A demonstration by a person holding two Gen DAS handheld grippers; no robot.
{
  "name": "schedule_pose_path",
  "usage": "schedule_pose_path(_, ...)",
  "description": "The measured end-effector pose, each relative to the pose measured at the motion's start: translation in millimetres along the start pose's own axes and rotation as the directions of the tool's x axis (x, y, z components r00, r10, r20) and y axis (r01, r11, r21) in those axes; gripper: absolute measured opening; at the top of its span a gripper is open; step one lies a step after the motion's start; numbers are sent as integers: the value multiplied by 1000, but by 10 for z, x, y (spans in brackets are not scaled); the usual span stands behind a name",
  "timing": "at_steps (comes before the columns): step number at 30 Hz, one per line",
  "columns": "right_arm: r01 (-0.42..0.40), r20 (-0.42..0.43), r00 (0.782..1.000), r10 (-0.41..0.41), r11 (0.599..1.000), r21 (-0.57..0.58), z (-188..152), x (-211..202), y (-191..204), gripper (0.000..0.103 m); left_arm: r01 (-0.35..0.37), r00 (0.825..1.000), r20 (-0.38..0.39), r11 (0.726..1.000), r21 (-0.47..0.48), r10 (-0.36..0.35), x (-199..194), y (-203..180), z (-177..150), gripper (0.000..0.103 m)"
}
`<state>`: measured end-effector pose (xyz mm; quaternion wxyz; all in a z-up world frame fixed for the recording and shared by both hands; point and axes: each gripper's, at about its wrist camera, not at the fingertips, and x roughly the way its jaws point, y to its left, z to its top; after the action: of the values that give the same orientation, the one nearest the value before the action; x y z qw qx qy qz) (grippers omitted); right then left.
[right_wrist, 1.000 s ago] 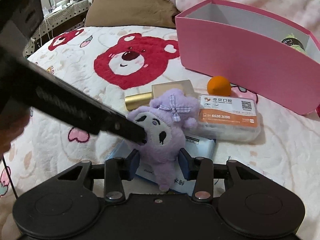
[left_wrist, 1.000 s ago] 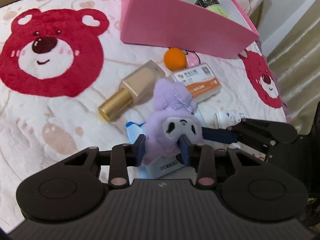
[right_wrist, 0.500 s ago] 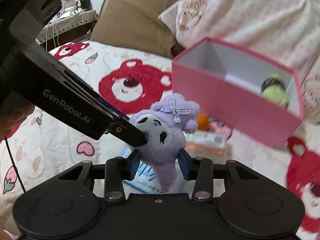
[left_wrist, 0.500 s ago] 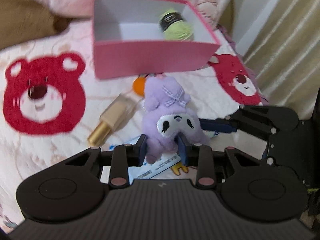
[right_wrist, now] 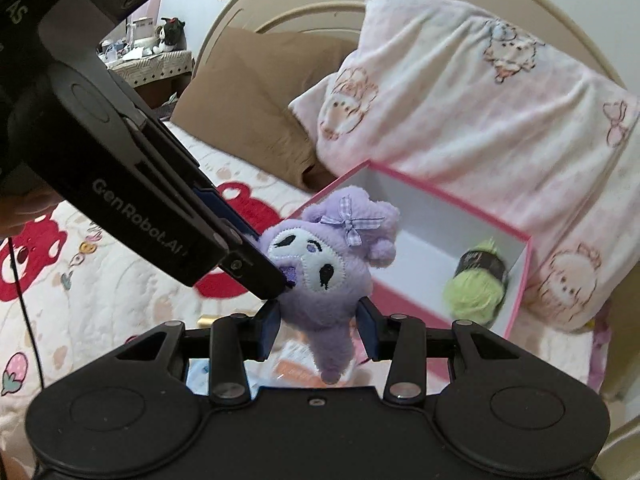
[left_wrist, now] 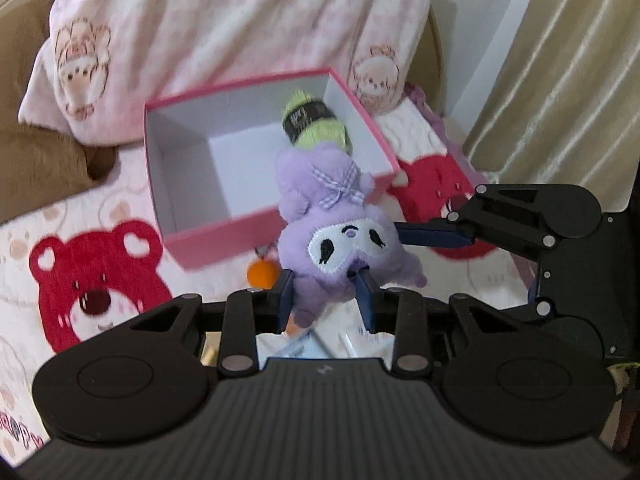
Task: Organize objects
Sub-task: 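Carry the plush toy into the pink box beside the yarn and release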
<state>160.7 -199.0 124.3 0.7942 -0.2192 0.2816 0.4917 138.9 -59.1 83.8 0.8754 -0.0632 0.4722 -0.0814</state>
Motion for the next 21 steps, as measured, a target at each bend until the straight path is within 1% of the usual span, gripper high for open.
schedule_pose_path(6, -57, -10, 998, 59, 991, 121, 141, 249, -560, 46, -4, 1000, 25, 1000, -23, 5, 252, 81, 413, 32)
schedule_pose_path(9, -71, -29, 997, 75, 989, 127, 192, 452, -758, 46, -9, 1000, 19, 998, -55, 10, 459, 146, 572, 32)
schedule_pose_path(13, -107, -82, 989, 121, 982, 159, 239, 796, -1012, 46, -10, 1000, -25, 989, -149, 6, 800, 323, 729, 32)
schedule_pose_path(15, -113, -118, 984, 133, 980, 164, 259, 984, -1107, 46, -13, 999, -46, 984, -176, 5, 985, 416, 794, 32)
schedule_pose_path(17, -120, -158, 976, 152, 974, 193, 275, 1181, -1206, 46, -18, 998, -66, 981, -195, 5, 1171, 491, 856, 32)
schedule_pose_path(21, -126, -217, 960, 179, 962, 241, 214, 1507, -1366, 46, -25, 995, -98, 974, -224, 3, 1527, 624, 926, 32)
